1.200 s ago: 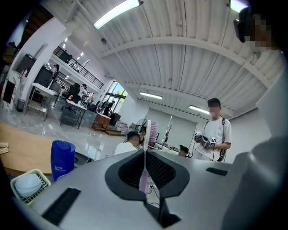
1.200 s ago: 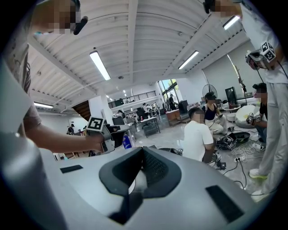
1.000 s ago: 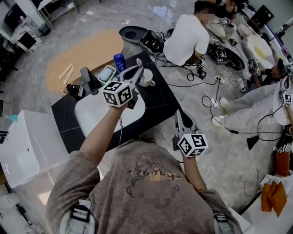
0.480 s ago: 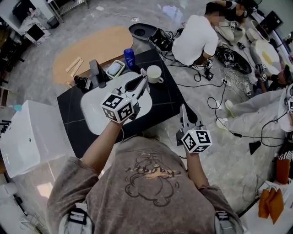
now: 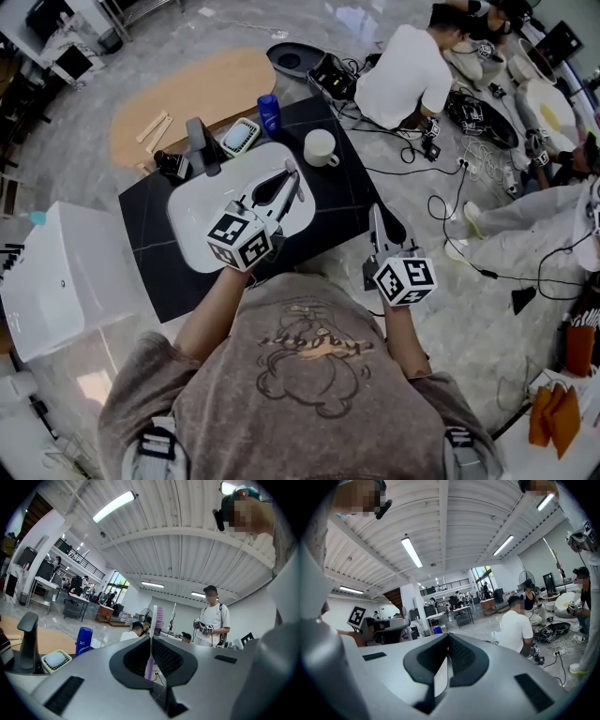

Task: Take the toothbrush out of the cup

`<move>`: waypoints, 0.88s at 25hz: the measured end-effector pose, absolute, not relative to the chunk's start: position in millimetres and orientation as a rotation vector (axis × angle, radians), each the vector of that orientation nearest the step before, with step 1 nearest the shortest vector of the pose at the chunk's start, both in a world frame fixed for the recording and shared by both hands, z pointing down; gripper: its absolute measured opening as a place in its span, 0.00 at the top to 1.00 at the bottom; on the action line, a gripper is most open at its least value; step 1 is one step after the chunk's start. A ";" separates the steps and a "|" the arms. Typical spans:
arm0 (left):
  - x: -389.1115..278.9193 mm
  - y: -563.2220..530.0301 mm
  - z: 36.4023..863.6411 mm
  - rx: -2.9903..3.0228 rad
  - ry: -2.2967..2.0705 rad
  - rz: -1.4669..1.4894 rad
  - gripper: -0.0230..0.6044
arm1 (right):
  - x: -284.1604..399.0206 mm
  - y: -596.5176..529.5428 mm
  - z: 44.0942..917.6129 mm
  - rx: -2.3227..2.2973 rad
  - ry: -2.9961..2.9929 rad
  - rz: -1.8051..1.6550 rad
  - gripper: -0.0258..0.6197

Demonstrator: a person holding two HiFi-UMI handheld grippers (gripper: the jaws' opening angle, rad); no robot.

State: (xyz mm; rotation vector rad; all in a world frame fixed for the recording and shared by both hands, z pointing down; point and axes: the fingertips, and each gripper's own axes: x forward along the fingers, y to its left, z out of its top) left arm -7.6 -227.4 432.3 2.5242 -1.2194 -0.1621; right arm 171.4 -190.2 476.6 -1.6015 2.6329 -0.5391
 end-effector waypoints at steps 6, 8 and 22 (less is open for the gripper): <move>-20.3 -224.0 444.1 2.495 -1.249 -0.145 0.91 | 168.7 -192.1 477.6 -1.597 2.647 -0.538 0.96; -21.9 -223.5 444.7 2.496 -1.254 -0.144 0.91 | 167.8 -191.7 477.9 -1.593 2.650 -0.540 0.96; -17.6 -216.0 448.7 2.473 -1.239 -0.170 0.91 | 166.1 -185.1 480.2 -1.587 2.662 -0.546 0.96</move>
